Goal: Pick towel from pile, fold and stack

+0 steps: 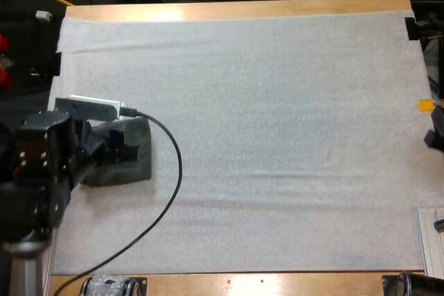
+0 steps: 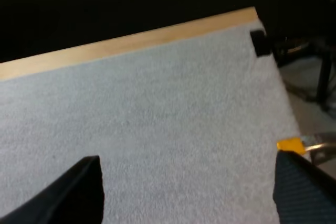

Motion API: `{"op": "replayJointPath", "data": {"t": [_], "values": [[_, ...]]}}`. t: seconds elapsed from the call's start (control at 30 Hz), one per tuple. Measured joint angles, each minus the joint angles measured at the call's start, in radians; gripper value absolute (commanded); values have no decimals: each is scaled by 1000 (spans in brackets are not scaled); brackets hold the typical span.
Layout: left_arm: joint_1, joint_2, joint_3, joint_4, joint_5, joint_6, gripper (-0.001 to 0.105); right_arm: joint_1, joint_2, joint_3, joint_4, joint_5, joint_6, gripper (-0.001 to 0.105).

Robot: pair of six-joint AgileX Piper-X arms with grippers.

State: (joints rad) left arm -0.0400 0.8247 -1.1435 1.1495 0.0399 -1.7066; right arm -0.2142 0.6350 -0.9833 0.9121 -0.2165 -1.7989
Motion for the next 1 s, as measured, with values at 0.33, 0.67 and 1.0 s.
{"op": "replayJointPath", "data": {"t": [0.33, 0.67, 1.0], "values": [[0, -196, 0, 50, 0, 0, 58, 0, -253, 0, 154, 0, -26, 65], [-1, -467, 83, 117, 0, -13, 58, 8, -441, 0, 308, -30, -26, 65], [-1, -757, 215, 165, 0, -11, 58, 52, -627, 0, 474, -48, -26, 65]]}}
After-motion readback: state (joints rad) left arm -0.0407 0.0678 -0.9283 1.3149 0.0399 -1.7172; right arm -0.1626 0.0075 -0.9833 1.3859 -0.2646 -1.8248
